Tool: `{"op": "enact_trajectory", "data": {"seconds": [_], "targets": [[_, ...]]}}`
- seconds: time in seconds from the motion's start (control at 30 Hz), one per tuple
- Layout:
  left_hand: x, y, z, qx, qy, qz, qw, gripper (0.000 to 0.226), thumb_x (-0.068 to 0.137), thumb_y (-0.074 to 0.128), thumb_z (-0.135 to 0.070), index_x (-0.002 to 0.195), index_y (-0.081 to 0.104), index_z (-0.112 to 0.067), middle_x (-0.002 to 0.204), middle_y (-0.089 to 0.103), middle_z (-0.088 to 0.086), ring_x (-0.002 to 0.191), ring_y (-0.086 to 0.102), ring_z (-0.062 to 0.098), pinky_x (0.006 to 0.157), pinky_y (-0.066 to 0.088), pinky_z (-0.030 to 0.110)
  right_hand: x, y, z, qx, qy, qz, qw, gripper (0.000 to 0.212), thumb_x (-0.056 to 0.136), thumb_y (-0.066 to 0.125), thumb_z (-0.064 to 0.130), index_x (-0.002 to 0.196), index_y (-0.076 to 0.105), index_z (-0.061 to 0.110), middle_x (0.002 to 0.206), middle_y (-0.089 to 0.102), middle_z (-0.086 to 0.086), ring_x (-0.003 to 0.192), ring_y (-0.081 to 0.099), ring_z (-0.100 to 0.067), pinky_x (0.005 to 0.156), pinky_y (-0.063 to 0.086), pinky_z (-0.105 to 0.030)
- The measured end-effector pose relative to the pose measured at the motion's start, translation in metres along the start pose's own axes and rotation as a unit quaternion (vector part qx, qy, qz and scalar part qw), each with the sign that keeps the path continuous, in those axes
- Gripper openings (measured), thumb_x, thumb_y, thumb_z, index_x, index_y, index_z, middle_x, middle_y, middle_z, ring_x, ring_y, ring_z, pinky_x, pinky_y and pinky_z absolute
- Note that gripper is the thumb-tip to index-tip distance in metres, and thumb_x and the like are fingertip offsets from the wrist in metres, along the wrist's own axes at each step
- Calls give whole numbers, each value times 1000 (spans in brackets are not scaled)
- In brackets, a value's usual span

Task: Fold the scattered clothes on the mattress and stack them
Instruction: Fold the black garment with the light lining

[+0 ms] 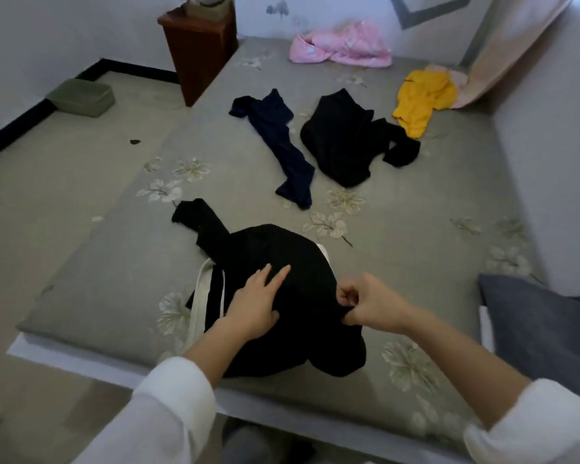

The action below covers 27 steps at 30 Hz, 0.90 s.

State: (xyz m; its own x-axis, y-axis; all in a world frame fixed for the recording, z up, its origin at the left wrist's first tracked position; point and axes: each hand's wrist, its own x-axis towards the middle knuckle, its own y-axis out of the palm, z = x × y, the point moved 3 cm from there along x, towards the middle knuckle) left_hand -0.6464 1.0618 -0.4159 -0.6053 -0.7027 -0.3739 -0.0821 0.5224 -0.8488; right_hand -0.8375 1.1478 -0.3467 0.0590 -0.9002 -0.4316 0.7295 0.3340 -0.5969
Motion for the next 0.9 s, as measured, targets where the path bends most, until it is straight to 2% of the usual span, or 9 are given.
{"op": "enact_trajectory", "data": {"seconds": [0.07, 0.13, 0.27, 0.37, 0.43, 0.53, 0.67, 0.8, 0.9], "targets": [[8, 19, -33, 52, 41, 22, 998, 76, 92, 56, -30, 150, 8, -39, 160, 0, 5, 147, 2, 29, 114, 25, 48, -25, -11, -8, 23, -15, -9, 1000, 32, 60, 63, -2, 59, 42, 23, 57, 37, 4, 53, 33, -11, 50, 27, -24], [12, 35, -57, 48, 58, 43, 996, 50, 96, 50, -32, 144, 35, -31, 156, 20, 7, 144, 17, 29, 111, 32, 47, -48, -19, -18, 53, -20, -21, 998, 26, 56, 61, 4, 59, 45, 24, 57, 38, 4, 54, 34, -11, 51, 27, -27], [9, 36, -90, -96, 98, 4, 991, 18, 98, 43, -27, 103, 57, -18, 98, 64, 3, 93, 61, 22, 79, 49, 39, -79, -27, -58, 225, 41, -77, 970, 19, 48, 57, 19, 65, 53, 12, 55, 44, 1, 52, 39, -12, 51, 33, -21], [1, 18, -97, -239, 86, -16, 967, 17, 98, 45, -22, 89, 57, -14, 76, 61, 1, 71, 58, 16, 66, 44, 36, -85, -6, -110, 451, 186, -180, 854, 13, 64, 55, 14, 73, 53, 6, 54, 47, -5, 51, 48, -17, 54, 44, -25], [-5, 8, -93, -318, 75, -4, 945, 20, 98, 45, -19, 87, 60, -14, 71, 59, -2, 65, 55, 12, 65, 44, 34, -86, 16, -141, 465, 276, -225, 811, 6, 84, 53, 11, 79, 51, 9, 61, 46, -7, 54, 48, -18, 56, 47, -27], [-16, -4, -79, -447, 28, 49, 893, 24, 99, 41, -18, 86, 62, -16, 73, 60, -2, 73, 59, 17, 71, 48, 34, -88, 50, -154, 355, 356, -142, 853, 13, 93, 52, 24, 84, 53, 15, 73, 51, -5, 58, 47, -14, 54, 37, -22], [-25, -20, -54, -593, -71, 72, 799, 31, 100, 34, -17, 103, 63, -10, 94, 66, 11, 92, 65, 24, 77, 53, 35, -67, 76, -143, 406, 360, -128, 830, 37, 89, 58, 46, 98, 65, 11, 82, 70, -5, 68, 66, -16, 56, 44, -20], [-37, -30, -40, -649, -112, 71, 749, 35, 100, 29, -20, 93, 62, -11, 84, 69, 8, 72, 69, 16, 58, 53, 25, -27, 91, -130, 498, 315, -104, 801, 65, 72, 63, 68, 111, 63, 16, 107, 71, -9, 97, 68, -25, 92, 52, -40], [-45, -40, -36, -673, -110, 86, 726, 45, 99, 29, -21, 71, 63, -17, 66, 62, 3, 59, 63, 12, 54, 49, 26, 2, 98, -115, 520, 307, -94, 792, 78, 62, 67, 70, 118, 64, 16, 106, 72, -9, 97, 69, -25, 98, 49, -41]]}}
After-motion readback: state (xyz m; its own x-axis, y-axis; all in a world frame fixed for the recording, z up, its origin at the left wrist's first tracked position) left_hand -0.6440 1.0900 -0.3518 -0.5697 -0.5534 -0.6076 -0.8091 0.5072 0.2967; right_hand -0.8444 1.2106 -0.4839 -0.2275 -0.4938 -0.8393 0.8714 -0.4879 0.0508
